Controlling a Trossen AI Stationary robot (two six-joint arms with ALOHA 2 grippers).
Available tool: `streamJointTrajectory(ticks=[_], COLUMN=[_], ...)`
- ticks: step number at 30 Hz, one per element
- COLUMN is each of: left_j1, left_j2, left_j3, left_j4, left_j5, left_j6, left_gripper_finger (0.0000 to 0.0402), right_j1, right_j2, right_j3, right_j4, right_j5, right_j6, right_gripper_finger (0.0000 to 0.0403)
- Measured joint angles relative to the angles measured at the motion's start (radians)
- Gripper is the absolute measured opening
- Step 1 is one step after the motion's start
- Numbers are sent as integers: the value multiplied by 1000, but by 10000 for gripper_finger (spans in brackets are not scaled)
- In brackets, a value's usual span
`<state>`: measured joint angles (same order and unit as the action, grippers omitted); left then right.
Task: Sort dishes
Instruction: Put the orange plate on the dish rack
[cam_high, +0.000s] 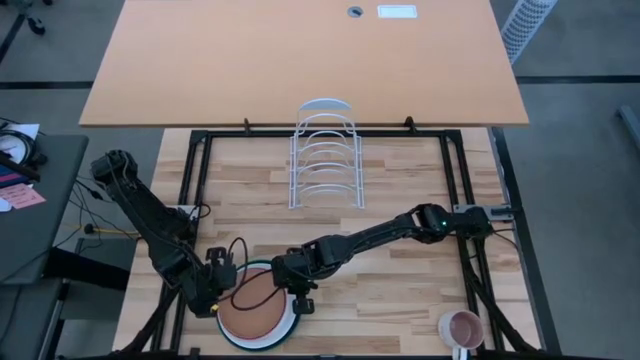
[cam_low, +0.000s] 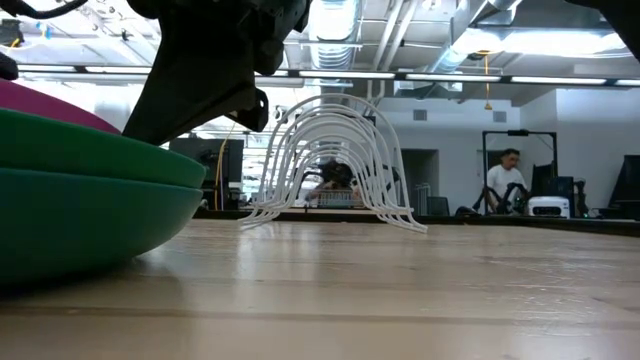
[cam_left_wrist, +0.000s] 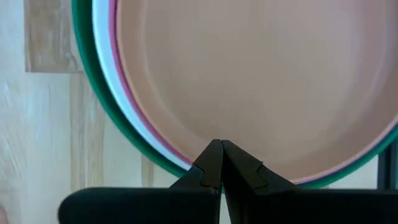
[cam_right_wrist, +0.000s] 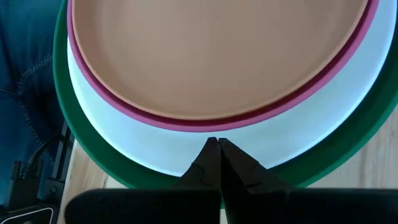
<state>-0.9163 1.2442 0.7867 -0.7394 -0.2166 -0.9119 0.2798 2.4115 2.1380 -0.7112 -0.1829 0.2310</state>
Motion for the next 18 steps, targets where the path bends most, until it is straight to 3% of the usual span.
streamJointTrajectory(ticks=[18], left_j1=[-8], left_j2=[1], left_j3=[-51], left_j4=[68], left_j5=[2], left_j6=[-36], left_gripper_finger=[0], right_j1=[0], right_j2=[0], right_j3=[0], right_j4=[0], right_j5=[-2], right_j6=[-1], right_gripper_finger=[0])
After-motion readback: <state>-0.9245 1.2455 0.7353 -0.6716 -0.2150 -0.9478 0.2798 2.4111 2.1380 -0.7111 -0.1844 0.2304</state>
